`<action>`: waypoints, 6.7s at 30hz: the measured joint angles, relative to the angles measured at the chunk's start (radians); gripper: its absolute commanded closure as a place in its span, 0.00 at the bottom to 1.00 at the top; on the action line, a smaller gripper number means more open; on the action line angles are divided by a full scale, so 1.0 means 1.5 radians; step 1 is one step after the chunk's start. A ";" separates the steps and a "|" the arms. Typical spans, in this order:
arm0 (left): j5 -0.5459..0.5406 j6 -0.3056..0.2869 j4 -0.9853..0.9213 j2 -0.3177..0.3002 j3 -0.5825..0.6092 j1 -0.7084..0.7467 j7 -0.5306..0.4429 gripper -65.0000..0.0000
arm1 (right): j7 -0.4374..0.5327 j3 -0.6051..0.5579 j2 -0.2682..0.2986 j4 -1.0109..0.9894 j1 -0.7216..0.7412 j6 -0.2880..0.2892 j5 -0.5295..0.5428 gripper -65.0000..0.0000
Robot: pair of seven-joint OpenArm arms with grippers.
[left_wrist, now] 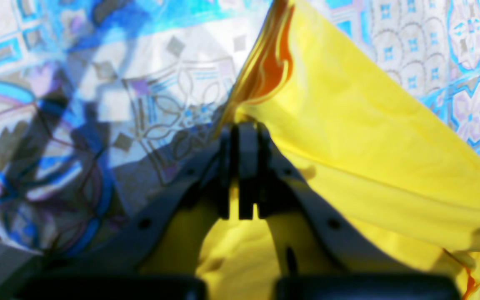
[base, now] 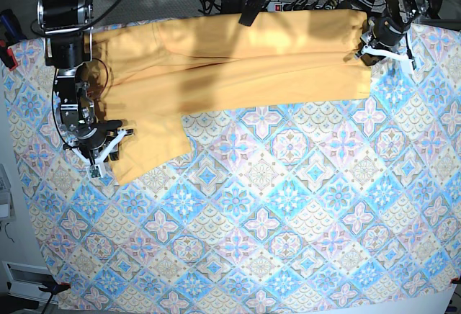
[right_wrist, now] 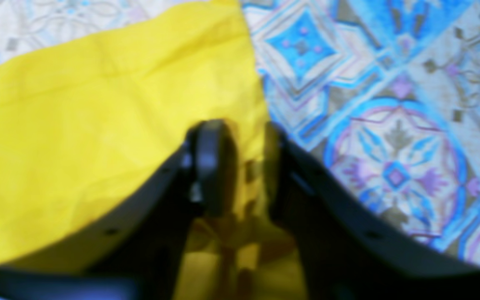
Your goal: Fold the T-shirt properly
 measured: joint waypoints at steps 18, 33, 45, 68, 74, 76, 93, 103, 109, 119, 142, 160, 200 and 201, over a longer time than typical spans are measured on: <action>0.000 0.000 0.000 0.002 -0.001 0.000 0.000 1.00 | -0.081 0.133 0.002 0.273 -0.143 0.010 -0.005 0.99; 0.000 0.000 0.000 -0.001 0.001 -0.001 0.000 1.00 | -0.156 0.281 -0.021 0.535 -0.348 0.101 0.001 0.99; 0.000 0.002 0.000 0.002 0.000 0.000 0.000 1.00 | -0.165 0.291 -0.017 0.605 -0.464 0.099 -0.005 0.99; 0.000 0.002 0.000 -0.001 0.001 0.000 -0.002 1.00 | -0.160 0.326 -0.078 0.425 -0.292 0.098 -0.003 0.58; 0.000 0.002 0.000 0.000 0.001 -0.006 0.001 1.00 | -0.167 0.314 -0.073 0.410 -0.304 0.095 -0.007 0.58; 0.001 0.002 0.000 -0.001 0.001 -0.012 0.000 1.00 | -0.159 0.292 -0.072 0.404 -0.301 0.097 -0.005 0.60; 0.000 0.002 -0.009 0.000 0.000 -0.018 0.000 1.00 | -0.171 0.282 -0.066 0.457 -0.358 0.101 0.033 1.00; 0.000 0.002 -0.009 0.000 0.000 -0.019 0.000 1.00 | -0.170 0.289 -0.009 0.518 -0.441 0.097 0.124 1.00; 0.000 0.002 -0.009 -0.001 0.000 -0.019 0.000 1.00 | -0.166 0.290 -0.012 0.518 -0.435 0.099 0.126 0.87; 0.000 0.002 -0.009 -0.001 0.000 -0.019 0.000 1.00 | -0.162 0.322 -0.042 0.476 -0.407 0.096 0.135 0.65; 0.000 0.002 -0.009 0.001 -0.001 -0.019 0.000 1.00 | -0.171 0.285 -0.048 0.352 -0.356 0.095 0.133 0.65; 0.000 0.002 -0.009 0.001 -0.001 -0.019 0.000 1.00 | -0.167 0.269 -0.035 0.425 -0.385 0.096 0.135 1.00; 0.000 0.002 -0.009 0.001 0.000 -0.019 0.000 1.00 | -0.169 0.287 -0.040 0.319 -0.306 0.097 0.128 0.60; 0.000 0.002 -0.009 0.001 0.000 -0.019 0.000 1.00 | -0.168 0.286 -0.039 0.319 -0.306 0.097 0.129 0.67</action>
